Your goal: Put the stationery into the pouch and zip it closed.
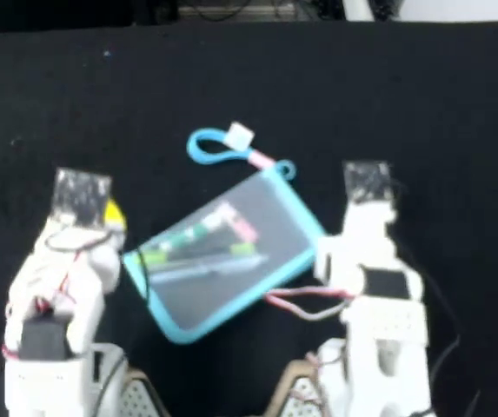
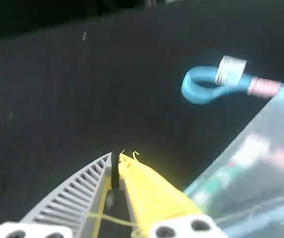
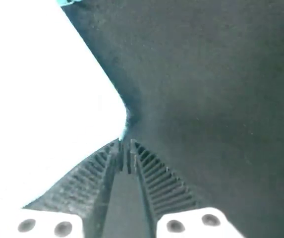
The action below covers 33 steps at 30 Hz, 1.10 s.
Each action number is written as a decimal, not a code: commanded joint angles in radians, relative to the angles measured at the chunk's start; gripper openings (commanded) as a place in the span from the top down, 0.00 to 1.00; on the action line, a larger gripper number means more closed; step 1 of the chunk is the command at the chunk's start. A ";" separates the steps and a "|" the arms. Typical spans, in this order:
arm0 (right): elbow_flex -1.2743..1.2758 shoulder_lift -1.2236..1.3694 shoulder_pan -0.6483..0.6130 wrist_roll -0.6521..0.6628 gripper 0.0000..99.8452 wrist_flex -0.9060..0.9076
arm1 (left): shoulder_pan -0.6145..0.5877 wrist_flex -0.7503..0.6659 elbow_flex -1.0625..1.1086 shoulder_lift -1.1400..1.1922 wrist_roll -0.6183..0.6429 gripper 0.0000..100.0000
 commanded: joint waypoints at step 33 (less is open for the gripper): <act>0.414 -0.792 0.014 -0.005 0.99 0.282 | -0.153 0.201 0.501 -0.216 0.112 0.97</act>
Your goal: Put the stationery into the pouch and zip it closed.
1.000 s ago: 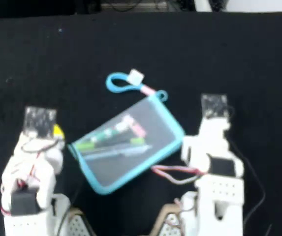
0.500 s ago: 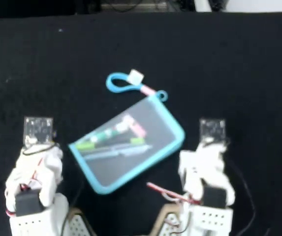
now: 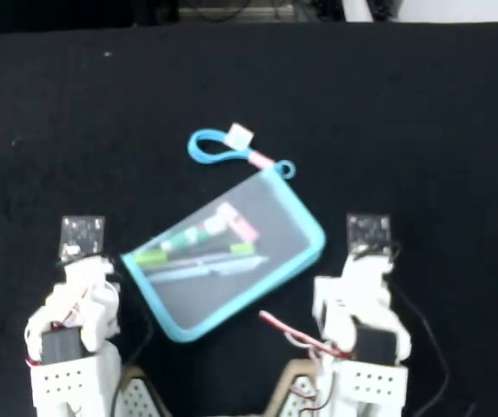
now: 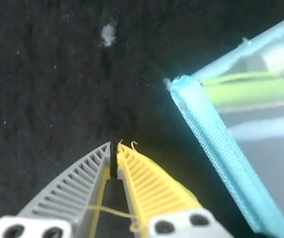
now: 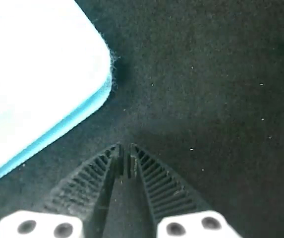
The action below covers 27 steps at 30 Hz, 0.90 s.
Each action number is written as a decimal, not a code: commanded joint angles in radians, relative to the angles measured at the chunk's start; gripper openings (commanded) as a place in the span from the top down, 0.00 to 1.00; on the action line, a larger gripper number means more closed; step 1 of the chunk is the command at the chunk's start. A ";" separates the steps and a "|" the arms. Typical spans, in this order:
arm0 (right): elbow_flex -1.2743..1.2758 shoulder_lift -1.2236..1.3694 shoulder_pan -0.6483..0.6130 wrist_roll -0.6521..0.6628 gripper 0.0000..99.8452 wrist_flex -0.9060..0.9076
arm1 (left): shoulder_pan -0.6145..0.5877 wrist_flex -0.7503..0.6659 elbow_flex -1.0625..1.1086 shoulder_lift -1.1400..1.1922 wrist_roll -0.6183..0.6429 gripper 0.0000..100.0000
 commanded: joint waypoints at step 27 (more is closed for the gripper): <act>-0.002 -0.099 -0.101 -0.002 0.99 0.014 | 0.211 -0.005 0.024 -0.044 0.150 0.97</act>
